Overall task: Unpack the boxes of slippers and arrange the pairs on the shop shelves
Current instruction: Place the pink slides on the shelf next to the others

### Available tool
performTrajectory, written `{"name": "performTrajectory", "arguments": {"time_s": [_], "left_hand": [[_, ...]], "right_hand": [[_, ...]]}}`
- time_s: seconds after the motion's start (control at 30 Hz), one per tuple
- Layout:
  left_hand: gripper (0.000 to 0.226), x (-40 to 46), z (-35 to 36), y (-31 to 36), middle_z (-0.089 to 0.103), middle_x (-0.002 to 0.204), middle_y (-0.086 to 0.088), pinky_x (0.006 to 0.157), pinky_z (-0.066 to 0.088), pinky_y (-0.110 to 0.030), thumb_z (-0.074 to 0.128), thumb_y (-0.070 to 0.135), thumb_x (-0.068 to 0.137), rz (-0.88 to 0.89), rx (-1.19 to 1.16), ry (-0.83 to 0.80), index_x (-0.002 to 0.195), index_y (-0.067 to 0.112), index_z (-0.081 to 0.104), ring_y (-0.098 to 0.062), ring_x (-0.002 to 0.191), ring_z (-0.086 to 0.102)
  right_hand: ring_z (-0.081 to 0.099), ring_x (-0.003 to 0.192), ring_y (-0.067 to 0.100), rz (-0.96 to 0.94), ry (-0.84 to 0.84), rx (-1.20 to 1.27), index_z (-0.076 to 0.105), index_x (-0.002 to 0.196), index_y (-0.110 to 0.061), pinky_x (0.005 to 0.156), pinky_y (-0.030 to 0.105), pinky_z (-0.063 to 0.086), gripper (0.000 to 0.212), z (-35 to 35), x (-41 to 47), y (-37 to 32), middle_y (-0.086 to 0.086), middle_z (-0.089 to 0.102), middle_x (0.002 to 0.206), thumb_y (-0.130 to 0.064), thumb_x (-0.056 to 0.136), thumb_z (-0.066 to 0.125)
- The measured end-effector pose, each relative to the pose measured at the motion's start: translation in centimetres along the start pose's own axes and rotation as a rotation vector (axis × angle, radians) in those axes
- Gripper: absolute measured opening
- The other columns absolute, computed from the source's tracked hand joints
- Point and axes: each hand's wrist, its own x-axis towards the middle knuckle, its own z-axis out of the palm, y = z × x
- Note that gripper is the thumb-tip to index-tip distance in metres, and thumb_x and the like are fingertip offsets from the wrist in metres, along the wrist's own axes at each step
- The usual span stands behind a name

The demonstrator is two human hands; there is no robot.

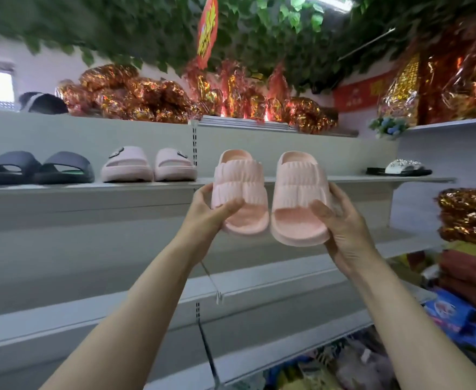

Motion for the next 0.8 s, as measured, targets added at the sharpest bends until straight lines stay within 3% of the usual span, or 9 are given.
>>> {"name": "performTrajectory", "arguments": {"time_s": [0.13, 0.23, 0.3, 0.43, 0.53, 0.6, 0.67, 0.73, 0.8], "left_hand": [[0.092, 5.8, 1.5, -0.5, 0.069, 0.116, -0.008, 0.095, 0.055, -0.047, 0.093, 0.036, 0.063, -0.018, 0.124, 0.2, 0.139, 0.017, 0.044, -0.025, 0.101, 0.072], [0.111, 9.4, 1.9, -1.1, 0.068, 0.119, -0.008, 0.095, 0.055, -0.049, 0.09, 0.057, 0.041, -0.062, 0.176, 0.341, 0.136, 0.018, 0.048, -0.025, 0.102, 0.07], [0.112, 11.5, 1.4, -1.6, 0.069, 0.119, -0.009, 0.094, 0.056, -0.048, 0.091, 0.058, 0.04, -0.095, 0.205, 0.406, 0.135, 0.013, 0.051, -0.026, 0.102, 0.07], [0.077, 13.7, 0.8, -2.3, 0.072, 0.111, -0.011, 0.077, 0.06, -0.035, 0.087, 0.046, 0.07, -0.108, 0.293, 0.458, 0.127, 0.004, 0.06, -0.025, 0.097, 0.072], [0.054, 14.2, 1.1, -1.8, 0.074, 0.103, -0.013, 0.073, 0.063, -0.035, 0.078, 0.048, 0.081, -0.14, 0.423, 0.481, 0.113, 0.004, 0.069, -0.025, 0.088, 0.074], [0.052, 14.3, 1.6, -0.9, 0.074, 0.092, -0.013, 0.066, 0.063, -0.037, 0.07, 0.058, 0.084, -0.204, 0.613, 0.501, 0.102, 0.009, 0.071, -0.026, 0.074, 0.074], [0.065, 14.2, 2.3, 0.3, 0.072, 0.085, -0.009, 0.066, 0.063, -0.039, 0.051, 0.076, 0.084, -0.286, 0.95, 0.536, 0.097, 0.015, 0.069, -0.026, 0.067, 0.074], [0.082, 14.1, 3.0, 1.2, 0.072, 0.098, -0.008, 0.078, 0.058, -0.038, 0.027, 0.087, 0.082, -0.277, 1.406, 0.627, 0.109, 0.021, 0.068, -0.027, 0.086, 0.072], [0.082, 13.8, 4.1, 1.7, 0.066, 0.122, -0.01, 0.084, 0.049, -0.039, 0.024, 0.085, 0.085, -0.101, 1.627, 0.702, 0.128, 0.027, 0.062, -0.03, 0.111, 0.062]], "right_hand": [[0.067, 0.115, 0.022, -0.01, -0.13, 0.036, 0.053, 0.142, -0.024, 0.086, 0.037, 0.058, 0.071, -1.8, 5.9, 0.9, 0.0, 0.069, 0.128, -0.023, 0.076, 0.08], [0.068, 0.112, 0.025, 0.013, -0.218, 0.036, 0.056, 0.139, -0.028, 0.087, 0.041, 0.058, 0.068, -3.4, 9.9, 1.7, 0.001, 0.07, 0.125, -0.023, 0.075, 0.078], [0.068, 0.112, 0.027, 0.018, -0.262, 0.032, 0.057, 0.139, -0.029, 0.088, 0.042, 0.058, 0.067, -4.5, 12.4, 2.2, 0.004, 0.07, 0.123, -0.025, 0.075, 0.078], [0.067, 0.112, 0.026, 0.065, -0.332, 0.089, 0.056, 0.14, -0.024, 0.084, 0.036, 0.057, 0.067, -5.5, 16.6, 3.6, 0.005, 0.071, 0.121, -0.024, 0.077, 0.076], [0.068, 0.108, 0.022, 0.082, -0.401, 0.113, 0.058, 0.137, -0.021, 0.086, 0.033, 0.056, 0.063, -5.2, 18.8, 4.9, 0.006, 0.072, 0.121, -0.024, 0.077, 0.076], [0.069, 0.104, 0.018, 0.088, -0.457, 0.116, 0.063, 0.132, -0.021, 0.089, 0.034, 0.056, 0.055, -4.8, 20.1, 5.6, 0.004, 0.072, 0.119, -0.024, 0.079, 0.075], [0.069, 0.105, 0.018, 0.086, -0.485, 0.111, 0.066, 0.128, -0.021, 0.091, 0.036, 0.056, 0.052, -4.5, 21.6, 6.1, 0.002, 0.073, 0.118, -0.028, 0.077, 0.075], [0.069, 0.107, 0.018, 0.096, -0.492, 0.104, 0.067, 0.127, -0.019, 0.09, 0.034, 0.057, 0.057, -4.0, 23.1, 6.4, 0.002, 0.073, 0.119, -0.033, 0.073, 0.078], [0.069, 0.109, 0.02, 0.113, -0.498, 0.056, 0.067, 0.127, -0.017, 0.087, 0.032, 0.058, 0.056, -3.3, 24.6, 7.0, 0.002, 0.073, 0.119, -0.034, 0.075, 0.078]]}}
